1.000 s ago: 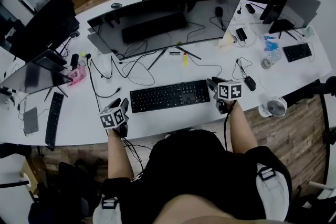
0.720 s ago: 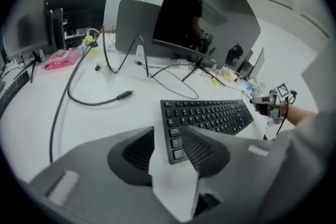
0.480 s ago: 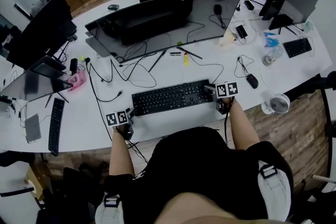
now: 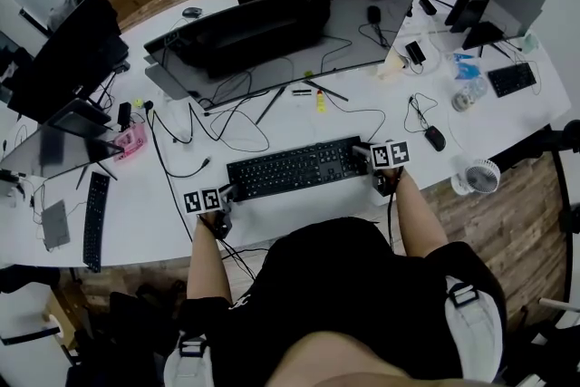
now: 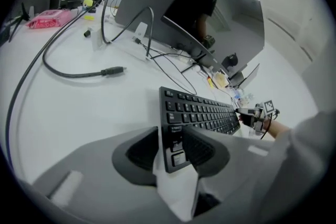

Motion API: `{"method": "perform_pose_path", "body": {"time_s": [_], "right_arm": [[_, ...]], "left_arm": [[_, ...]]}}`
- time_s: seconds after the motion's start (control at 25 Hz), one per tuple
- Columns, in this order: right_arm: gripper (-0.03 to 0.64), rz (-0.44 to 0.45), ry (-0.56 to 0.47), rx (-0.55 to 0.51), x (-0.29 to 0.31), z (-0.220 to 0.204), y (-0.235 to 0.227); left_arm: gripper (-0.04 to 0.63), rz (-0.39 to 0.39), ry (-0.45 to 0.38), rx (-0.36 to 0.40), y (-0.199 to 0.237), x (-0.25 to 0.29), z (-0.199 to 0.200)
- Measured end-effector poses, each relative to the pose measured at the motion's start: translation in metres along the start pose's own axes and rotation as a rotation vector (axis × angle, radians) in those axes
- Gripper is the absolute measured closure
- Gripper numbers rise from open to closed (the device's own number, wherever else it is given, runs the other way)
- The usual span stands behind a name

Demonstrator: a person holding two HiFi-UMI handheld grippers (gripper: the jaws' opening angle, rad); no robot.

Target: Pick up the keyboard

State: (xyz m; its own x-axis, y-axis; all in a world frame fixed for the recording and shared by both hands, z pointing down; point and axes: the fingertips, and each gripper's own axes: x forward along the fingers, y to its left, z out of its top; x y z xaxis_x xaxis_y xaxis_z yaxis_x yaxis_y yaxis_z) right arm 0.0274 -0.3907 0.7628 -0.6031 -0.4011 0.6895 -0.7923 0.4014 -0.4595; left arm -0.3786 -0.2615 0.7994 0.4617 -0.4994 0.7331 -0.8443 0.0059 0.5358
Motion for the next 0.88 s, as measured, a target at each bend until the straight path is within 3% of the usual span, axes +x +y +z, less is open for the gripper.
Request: {"method": "perform_pose_path", "body": {"time_s": [0.56,0.72,0.88], "right_arm": [[0.499,-0.129,0.039,-0.125,-0.003,-0.001,-0.007],[0.5,-0.11,0.036,-0.07,0.001,-0.006,-0.013],[0.502,-0.044,0.003,0.076,0.006,-0.011,-0.017]], "left_arm": [[0.425,-0.017,0.04,0.056,-0.003,0.005,0.002],[0.425,-0.037,0.022,0.033,-0.003,0.006,0.002],[0.426,-0.061,-0.006,0.004,-0.004,0.008,0.002]]}}
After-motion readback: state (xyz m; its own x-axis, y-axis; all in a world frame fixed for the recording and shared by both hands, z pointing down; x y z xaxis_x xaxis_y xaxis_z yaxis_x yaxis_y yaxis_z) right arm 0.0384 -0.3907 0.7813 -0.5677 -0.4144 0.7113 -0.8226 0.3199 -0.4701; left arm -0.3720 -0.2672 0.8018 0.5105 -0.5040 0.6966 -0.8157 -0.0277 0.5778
